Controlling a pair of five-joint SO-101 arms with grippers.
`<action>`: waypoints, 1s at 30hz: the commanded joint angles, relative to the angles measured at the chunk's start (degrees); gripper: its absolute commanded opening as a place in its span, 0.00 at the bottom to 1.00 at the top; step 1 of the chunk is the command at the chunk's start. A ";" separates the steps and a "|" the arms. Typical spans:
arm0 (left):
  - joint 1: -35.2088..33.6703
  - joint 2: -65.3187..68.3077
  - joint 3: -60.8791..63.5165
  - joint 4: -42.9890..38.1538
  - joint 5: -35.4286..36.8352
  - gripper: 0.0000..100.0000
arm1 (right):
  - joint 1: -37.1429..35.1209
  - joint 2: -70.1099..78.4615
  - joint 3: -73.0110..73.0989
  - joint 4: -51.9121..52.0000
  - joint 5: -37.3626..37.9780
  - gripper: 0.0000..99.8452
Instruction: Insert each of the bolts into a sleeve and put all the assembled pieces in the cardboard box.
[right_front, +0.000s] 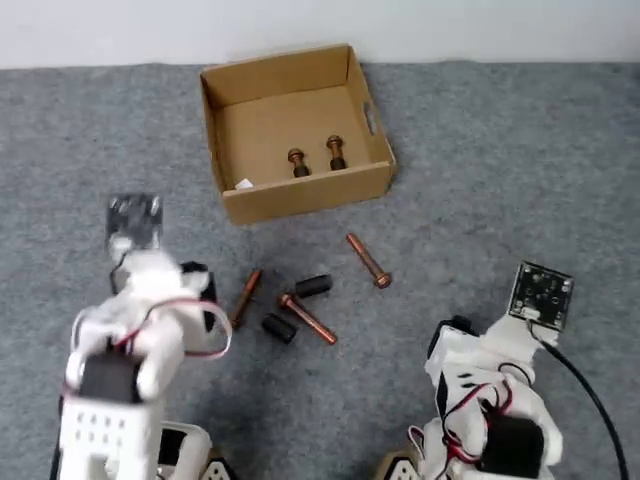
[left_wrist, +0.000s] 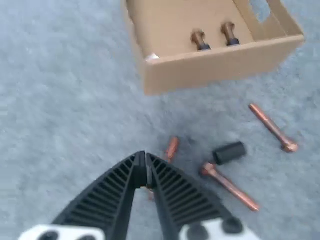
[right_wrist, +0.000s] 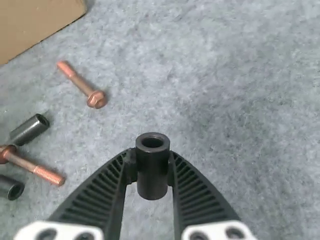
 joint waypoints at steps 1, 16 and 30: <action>4.13 11.60 -8.66 1.14 5.27 0.01 | 0.48 -0.13 -0.44 -1.36 -1.76 0.01; 16.53 36.04 -13.76 -2.99 31.47 0.03 | 0.66 -0.22 -0.18 -1.36 -2.46 0.01; 17.41 58.64 -20.53 -7.82 31.38 0.15 | 0.66 -0.22 -0.09 -1.36 -2.46 0.01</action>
